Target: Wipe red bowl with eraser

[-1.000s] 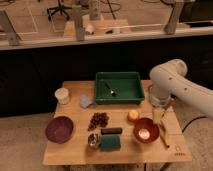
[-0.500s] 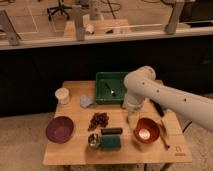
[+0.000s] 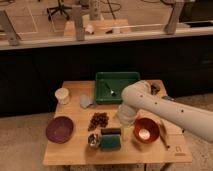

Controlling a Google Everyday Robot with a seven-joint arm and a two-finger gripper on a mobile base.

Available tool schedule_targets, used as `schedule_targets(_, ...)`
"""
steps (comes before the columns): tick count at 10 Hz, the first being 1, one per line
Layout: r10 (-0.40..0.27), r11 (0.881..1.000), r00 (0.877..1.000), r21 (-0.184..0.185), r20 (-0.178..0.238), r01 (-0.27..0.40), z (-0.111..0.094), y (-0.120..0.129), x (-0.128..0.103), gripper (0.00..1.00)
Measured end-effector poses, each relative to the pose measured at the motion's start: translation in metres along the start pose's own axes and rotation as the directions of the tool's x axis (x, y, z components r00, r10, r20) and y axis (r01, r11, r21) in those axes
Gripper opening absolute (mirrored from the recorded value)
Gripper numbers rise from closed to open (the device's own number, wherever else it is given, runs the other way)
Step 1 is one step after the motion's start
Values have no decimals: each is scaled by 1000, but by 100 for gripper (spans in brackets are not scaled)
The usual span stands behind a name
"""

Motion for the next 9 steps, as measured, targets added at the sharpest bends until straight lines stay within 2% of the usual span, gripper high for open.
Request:
schedule_targets(3,-40,999,999,1,1,40,12,-7,2,80)
schedule_targets(6,-115,993,993,1,-21,115,23,-12,5,80)
schedule_targets(9,-161,987,986,-1,-44,161,36,-17,9,80)
